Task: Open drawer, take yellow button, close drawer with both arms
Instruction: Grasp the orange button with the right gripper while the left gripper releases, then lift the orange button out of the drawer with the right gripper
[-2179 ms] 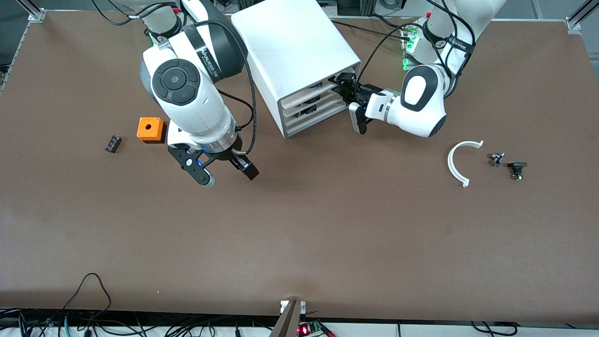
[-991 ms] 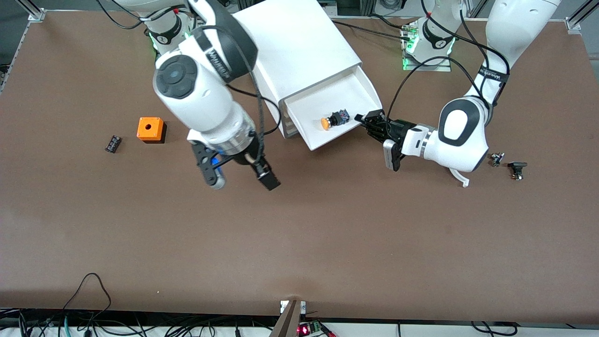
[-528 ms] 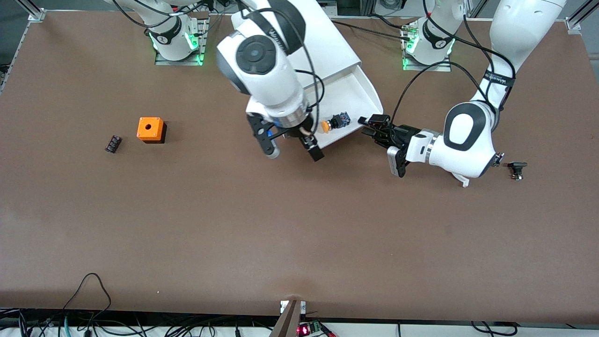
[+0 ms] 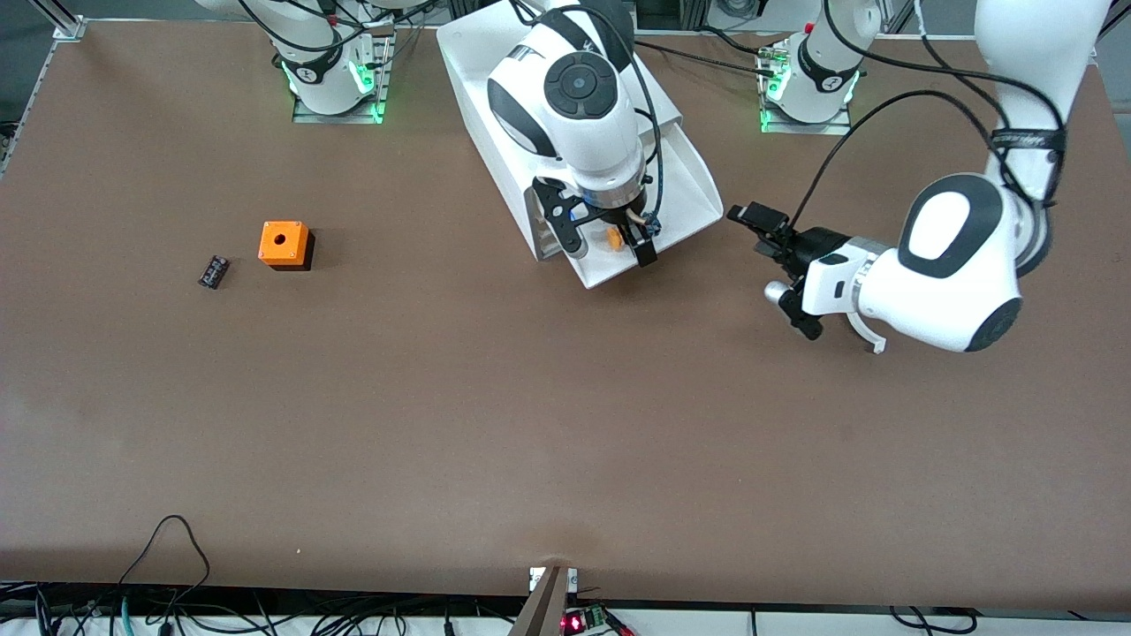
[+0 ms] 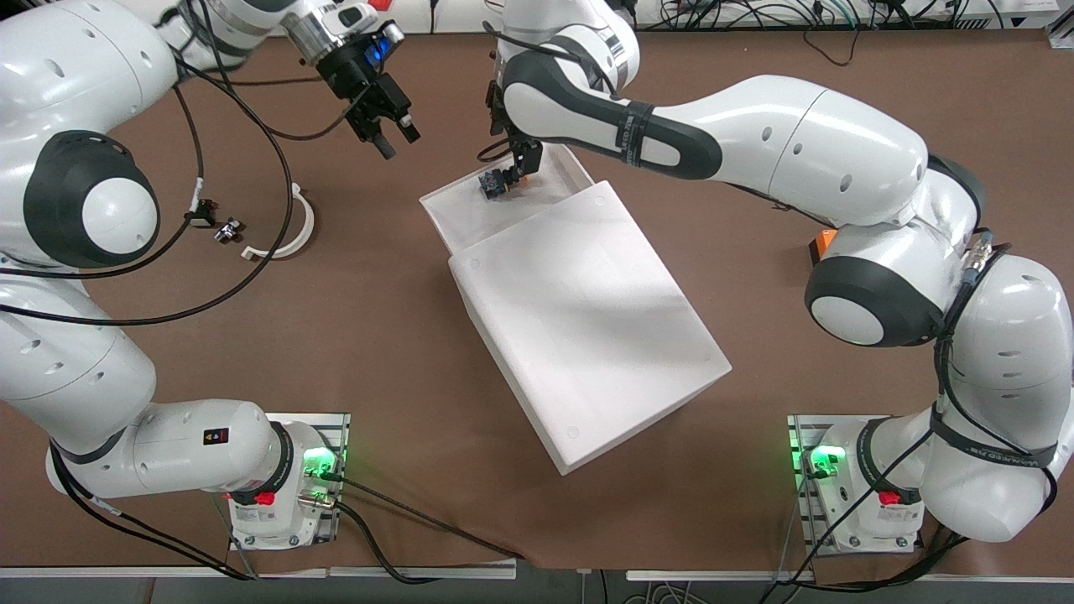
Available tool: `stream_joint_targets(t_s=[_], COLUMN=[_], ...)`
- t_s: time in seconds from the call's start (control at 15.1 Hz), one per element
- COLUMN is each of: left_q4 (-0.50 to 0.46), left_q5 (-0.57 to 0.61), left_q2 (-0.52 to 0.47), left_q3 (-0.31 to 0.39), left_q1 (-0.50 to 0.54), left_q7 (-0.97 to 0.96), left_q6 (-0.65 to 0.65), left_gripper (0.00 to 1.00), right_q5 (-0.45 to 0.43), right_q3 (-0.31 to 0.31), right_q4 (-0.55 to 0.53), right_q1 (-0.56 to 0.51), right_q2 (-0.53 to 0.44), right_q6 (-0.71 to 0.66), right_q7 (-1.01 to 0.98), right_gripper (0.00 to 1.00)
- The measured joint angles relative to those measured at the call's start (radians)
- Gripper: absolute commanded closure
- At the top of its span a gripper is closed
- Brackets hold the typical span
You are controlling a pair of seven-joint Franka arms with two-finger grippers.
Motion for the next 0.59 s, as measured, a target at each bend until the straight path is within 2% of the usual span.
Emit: stream_joint_targets(t_s=[0.13,0.2,0.26,0.4,0.59], left_q4=[0.041,0.056,0.067,0.081,0.099], left_q5=[0.086,0.121,0.159,0.216,0.277], left_q2=[-0.022,-0.03,-0.036,-0.047,-0.066], left_q3=[0.0,0.0,0.0,-0.001,-0.005], left_q1=[0.001,0.001,0.001,0.001,0.001], left_q7=[-0.1,-0.148,-0.195,-0.263,-0.316], left_q6=[-0.018,-0.024,-0.028,-0.032,-0.079], left_gripper=[0.0,0.0,0.0,0.0,0.0], right_q5=[-0.004,-0.008,-0.01,-0.012,-0.012], right_q3=[0.0,0.0,-0.001,-0.002,-0.005], right_q4=[0.0,0.0,0.0,0.0,0.003], right_q1=[0.018,0.026,0.033,0.041,0.042], right_q2=[0.016,0.027,0.036,0.048,0.05], right_q6=[0.0,0.002,0.003,0.005,0.005], right_q7=[0.021,0.027,0.031,0.035,0.035], right_gripper=[0.01,0.04,0.15,0.46,0.88])
